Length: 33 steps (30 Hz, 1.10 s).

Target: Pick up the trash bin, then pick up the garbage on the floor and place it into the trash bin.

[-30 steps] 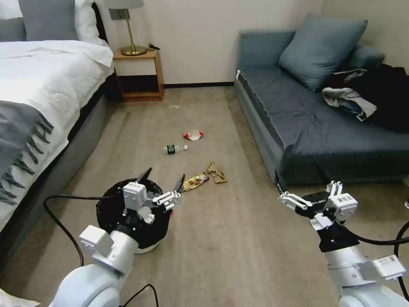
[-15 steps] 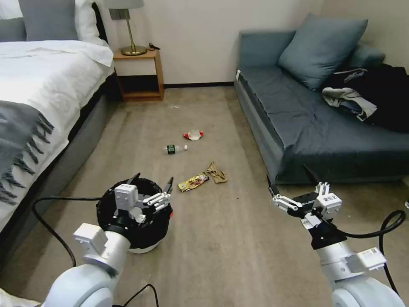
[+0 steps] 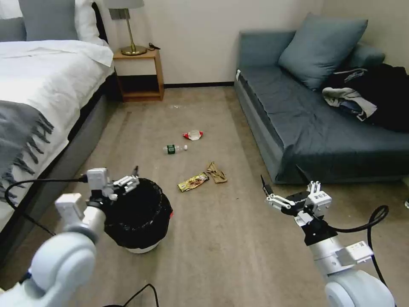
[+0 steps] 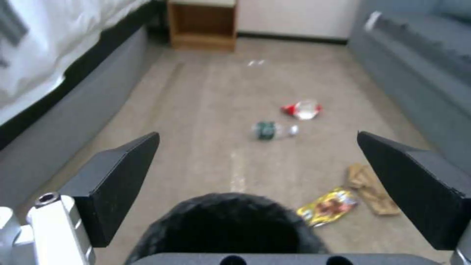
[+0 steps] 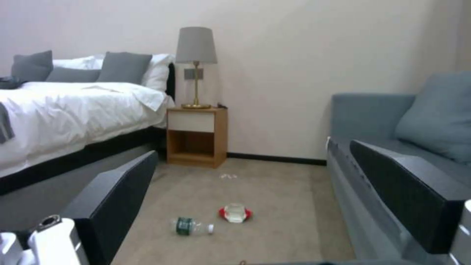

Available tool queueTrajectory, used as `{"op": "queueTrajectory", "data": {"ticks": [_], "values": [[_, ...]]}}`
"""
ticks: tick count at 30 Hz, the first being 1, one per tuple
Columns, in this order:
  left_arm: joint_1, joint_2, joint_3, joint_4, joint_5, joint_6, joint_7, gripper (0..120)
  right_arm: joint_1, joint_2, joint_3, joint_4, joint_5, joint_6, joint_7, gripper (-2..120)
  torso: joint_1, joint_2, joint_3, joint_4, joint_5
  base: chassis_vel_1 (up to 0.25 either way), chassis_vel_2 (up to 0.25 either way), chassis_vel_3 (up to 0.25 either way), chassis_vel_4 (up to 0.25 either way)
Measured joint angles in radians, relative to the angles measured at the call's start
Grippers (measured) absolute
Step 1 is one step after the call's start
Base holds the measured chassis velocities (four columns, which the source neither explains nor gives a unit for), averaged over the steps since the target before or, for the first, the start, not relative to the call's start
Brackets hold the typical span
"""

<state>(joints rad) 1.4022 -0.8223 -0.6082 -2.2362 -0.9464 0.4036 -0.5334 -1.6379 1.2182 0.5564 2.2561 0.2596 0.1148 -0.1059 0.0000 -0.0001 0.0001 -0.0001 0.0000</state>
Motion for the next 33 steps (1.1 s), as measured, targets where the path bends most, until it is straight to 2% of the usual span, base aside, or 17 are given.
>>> {"op": "queueTrajectory", "data": {"ticks": [4, 6, 7, 9, 15, 20, 26, 28, 33], "values": [[-0.039, 0.023, 0.002, 0.054, -0.066, 0.021, -0.033, 100, 0.006, -0.005, -0.007, -0.014, 0.000, 0.001, -0.001, 100, 0.000, 0.000, 0.000, 0.0000, -0.0001, 0.000, 0.000, 0.000, 0.000], [-0.078, 0.039, 0.019, 0.094, -0.220, 0.046, -0.119, 100, 0.010, -0.009, -0.011, -0.025, 0.000, 0.002, -0.002, 100, 0.000, 0.000, 0.000, 0.0001, -0.0002, 0.000, 0.000, 0.000, 0.000], [-0.078, 0.039, 0.019, 0.094, -0.220, 0.046, -0.119, 100, 0.010, -0.009, -0.011, -0.025, 0.000, 0.002, -0.002, 100, 0.000, 0.000, 0.000, 0.0001, -0.0002, 0.000, 0.000, 0.000, 0.000], [-0.104, 0.052, 0.035, 0.139, -0.305, 0.077, -0.155, 100, 0.015, -0.009, -0.017, -0.036, 0.000, 0.003, -0.002, 100, 0.000, 0.000, 0.000, -0.0001, 0.0000, 0.000, 0.000, 0.000, 0.000], [-0.136, 0.072, 0.081, 0.221, -0.361, 0.123, -0.172, 100, 0.033, -0.006, -0.035, -0.063, -0.001, 0.005, -0.005, 100, 0.000, 0.000, 0.000, 0.0000, -0.0001, 0.000, 0.000, 0.000, 0.000], [-0.160, 0.071, 0.117, 0.274, -0.362, 0.151, -0.193, 100, 0.049, -0.005, -0.048, -0.096, -0.001, 0.008, -0.007, 100, 0.000, 0.000, 0.000, 0.0000, -0.0001, 0.000, 0.000, 0.000, 0.000], [-0.178, 0.071, 0.139, 0.321, -0.361, 0.167, -0.214, 100, 0.065, -0.008, -0.057, -0.115, -0.001, 0.008, -0.007, 100, 0.000, 0.000, 0.000, 0.0001, -0.0002, 0.000, 0.000, 0.000, 0.000], [-0.203, 0.070, 0.150, 0.357, -0.379, 0.194, -0.252, 100, 0.081, -0.013, -0.064, -0.134, 0.000, 0.008, -0.006, 100, 0.000, 0.000, 0.000, 0.0001, 0.0000, 0.000, 0.000, 0.000, 0.000], [-0.221, 0.062, 0.160, 0.397, -0.394, 0.212, -0.265, 100, 0.094, -0.015, -0.074, -0.150, 0.002, 0.008, -0.004, 100, 0.000, 0.000, 0.000, 0.0001, 0.0000, 0.000, 0.000, 0.000, 0.000]]}}
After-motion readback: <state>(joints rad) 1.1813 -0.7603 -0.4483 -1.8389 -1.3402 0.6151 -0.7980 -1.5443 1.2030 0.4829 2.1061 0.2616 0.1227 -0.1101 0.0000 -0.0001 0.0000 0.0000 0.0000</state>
